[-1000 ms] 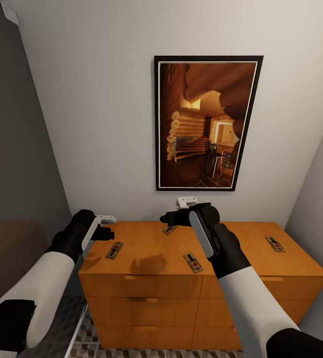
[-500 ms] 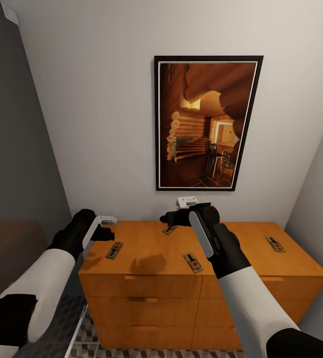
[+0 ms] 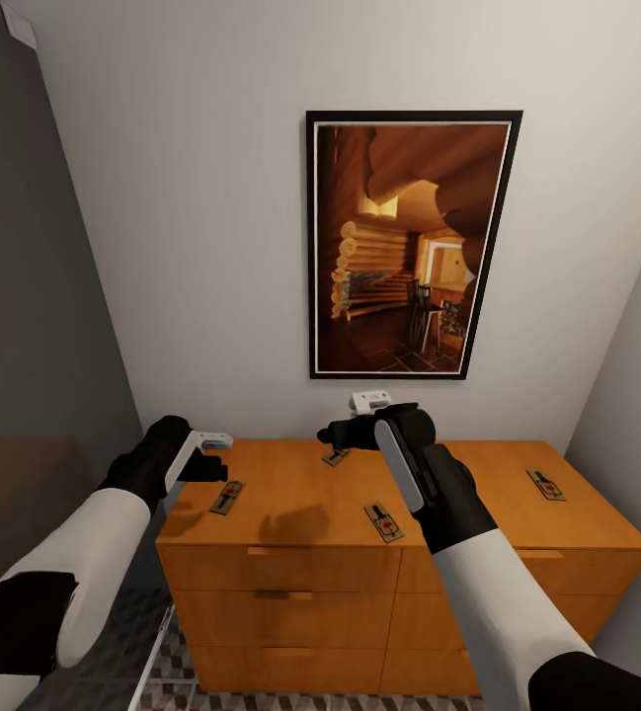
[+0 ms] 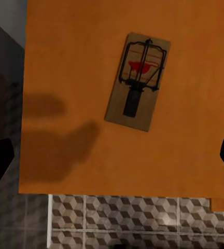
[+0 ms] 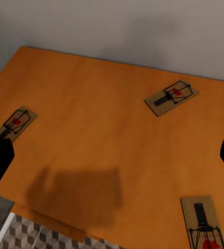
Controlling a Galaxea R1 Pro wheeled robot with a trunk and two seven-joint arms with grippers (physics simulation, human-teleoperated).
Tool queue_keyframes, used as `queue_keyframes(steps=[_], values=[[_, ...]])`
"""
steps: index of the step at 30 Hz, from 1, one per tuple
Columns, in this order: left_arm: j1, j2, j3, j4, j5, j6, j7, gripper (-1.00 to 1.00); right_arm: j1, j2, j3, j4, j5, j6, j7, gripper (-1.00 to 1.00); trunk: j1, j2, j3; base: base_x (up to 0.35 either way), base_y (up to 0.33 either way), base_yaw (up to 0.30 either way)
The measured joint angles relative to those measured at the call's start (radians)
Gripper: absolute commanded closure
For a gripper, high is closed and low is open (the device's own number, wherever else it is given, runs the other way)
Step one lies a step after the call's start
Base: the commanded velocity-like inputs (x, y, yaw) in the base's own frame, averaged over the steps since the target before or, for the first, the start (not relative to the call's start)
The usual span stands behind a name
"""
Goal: Take the four mousetraps from the cabinet in the bathroom and place them on the bathroom floor. Make sure all four end up on the same floor surface, and ensure that at least two of them are either under or directly next to the same bathroom sink.
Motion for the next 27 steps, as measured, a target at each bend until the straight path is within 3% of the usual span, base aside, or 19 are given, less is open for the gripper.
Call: queue_keyframes(steps=[27], values=[[-0.004, 0.002, 0.000, 0.010, 0.000, 0.000, -0.003, -1.00, 0.000, 0.000, 0.001, 0.002, 0.000, 0.000, 0.000, -1.00, 0.000, 0.000, 0.000, 0.000, 0.000, 0.000]])
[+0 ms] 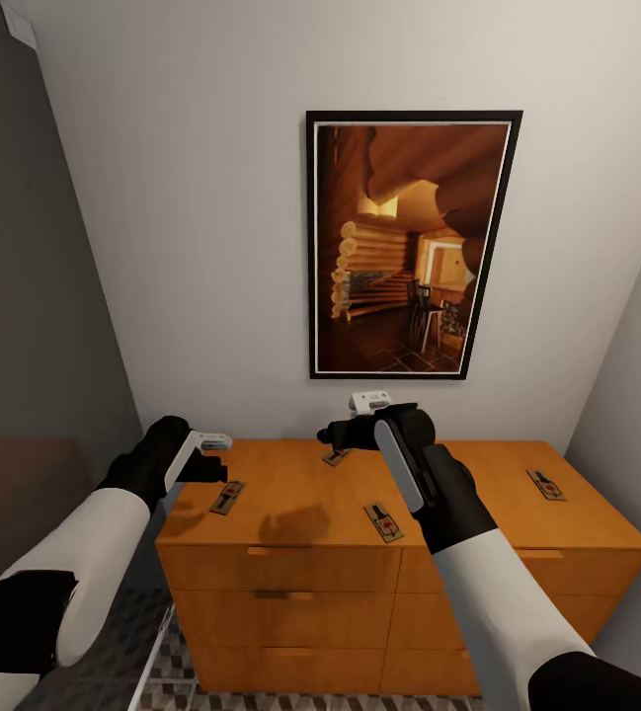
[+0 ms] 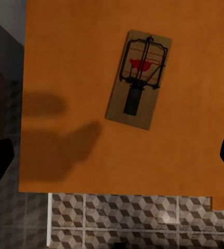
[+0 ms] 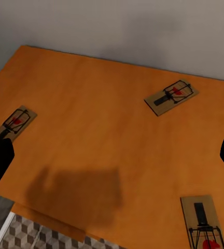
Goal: Take the four mousetraps from the cabinet in the bathroom and place them on the bathroom floor. Make sure all four end up on the same floor surface, and ensure that at least two of them are either under or directly next to the same bathroom sink.
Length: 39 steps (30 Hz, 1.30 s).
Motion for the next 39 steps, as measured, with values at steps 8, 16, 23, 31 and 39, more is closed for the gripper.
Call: queue_keyframes(steps=[8, 16, 23, 31, 39], values=[[0.000, 0.000, 0.000, 0.000, 0.000, 0.000, 0.000, -1.00, 0.000, 0.000, 0.000, 0.000, 0.000, 0.000, 0.000, -1.00, 0.000, 0.000, 0.000, 0.000, 0.000, 0.000], [0.000, -0.001, 0.000, -0.001, 0.000, 0.000, 0.000, -1.00, 0.000, 0.000, 0.000, 0.002, 0.000, 0.000, 0.000, -1.00, 0.000, 0.000, 0.000, 0.000, 0.000, 0.000], [0.000, 0.000, 0.000, -0.001, 0.000, 0.000, 0.000, -1.00, 0.000, 0.000, 0.000, 0.003, 0.000, 0.000, 0.000, -1.00, 0.000, 0.000, 0.000, 0.000, 0.000, 0.000], [0.001, 0.000, 0.000, 0.000, 0.000, 0.000, 0.000, -1.00, 0.001, 0.000, 0.000, 0.008, 0.000, 0.000, 0.000, -1.00, 0.027, -0.048, -0.020, 0.000, 0.000, 0.000], [0.001, 0.000, 0.000, 0.000, 0.000, 0.000, 0.000, -1.00, 0.001, 0.000, 0.000, 0.009, 0.000, 0.000, 0.000, -1.00, 0.027, -0.048, -0.020, 0.000, 0.000, 0.000]])
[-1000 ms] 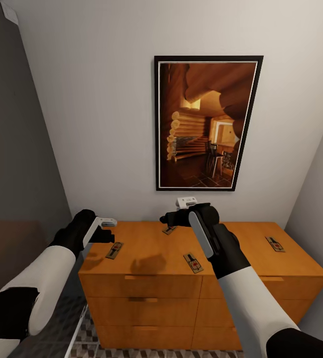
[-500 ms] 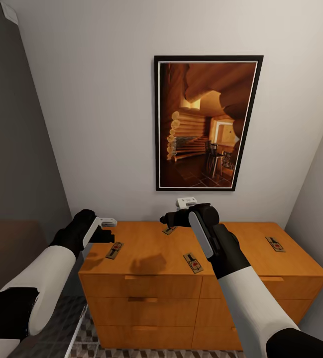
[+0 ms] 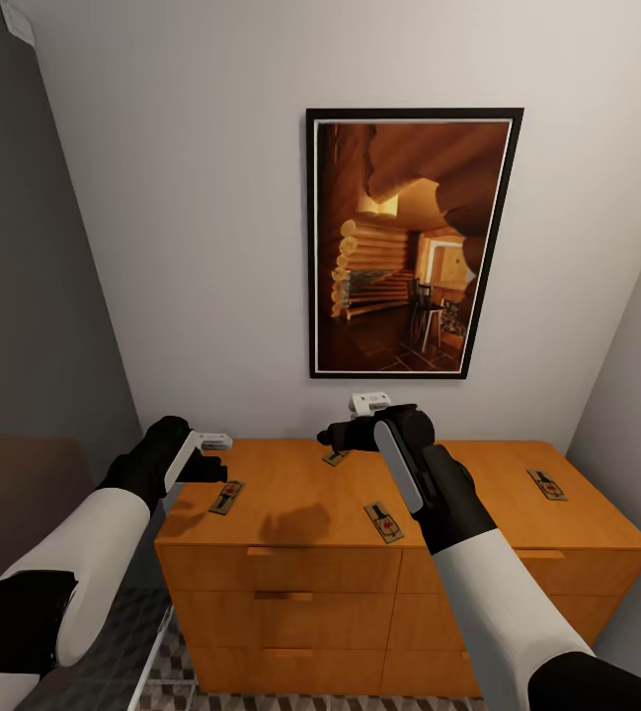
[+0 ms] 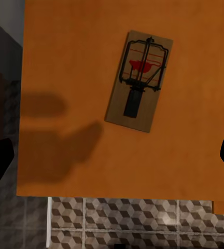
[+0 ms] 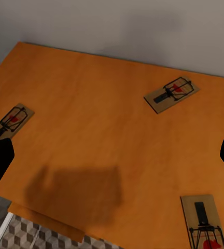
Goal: Take the four mousetraps from the cabinet in the bathroom and place them on the bathroom floor. Make sure all four end up on the same floor surface, and ensure that at least two of them are either under or directly next to the same bathroom sink.
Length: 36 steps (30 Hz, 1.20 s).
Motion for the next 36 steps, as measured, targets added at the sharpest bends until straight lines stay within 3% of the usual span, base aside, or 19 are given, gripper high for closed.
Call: queue_keyframes(steps=[6, 36], values=[[0.000, 0.000, 0.000, 0.000, 0.000, 0.000, 0.000, -1.00, 0.000, 0.000, 0.000, 0.000, 0.000, 0.000, 0.000, -1.00, 0.000, 0.000, 0.000, 0.000, 0.000, 0.000], [0.000, -0.001, 0.000, 0.000, 0.000, 0.000, 0.000, -1.00, 0.000, 0.000, 0.000, 0.001, 0.000, 0.000, 0.000, -1.00, 0.115, -0.210, -0.094, 0.000, 0.000, 0.000]])
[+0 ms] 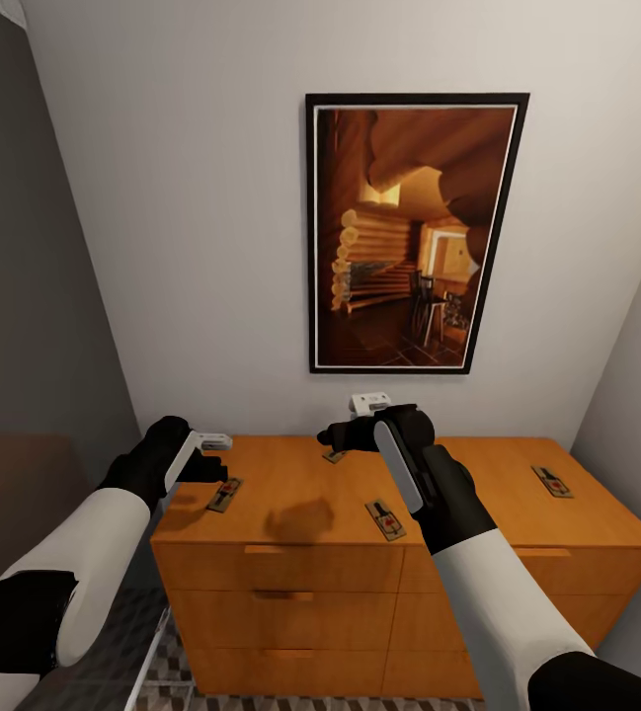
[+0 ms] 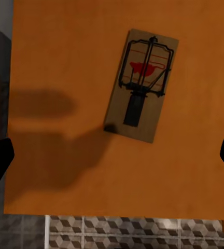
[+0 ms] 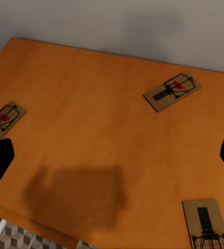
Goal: Take the four mousetraps from the cabinet in the bathroom and place them on the bathroom floor. Make sure all four end up on the same floor surface, and ensure that at least two of them are either under or directly next to the same bathroom sink.
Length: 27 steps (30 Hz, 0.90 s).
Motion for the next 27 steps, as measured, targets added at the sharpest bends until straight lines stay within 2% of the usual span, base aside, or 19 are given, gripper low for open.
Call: queue_keyframes(steps=[27], values=[[0.000, -0.001, 0.000, 0.000, 0.000, 0.000, 0.000, -1.00, 0.000, 0.000, 0.000, 0.000, 0.000, 0.000, 0.000, -1.00, 0.104, -0.189, -0.085, 0.000, 0.000, 0.000]])
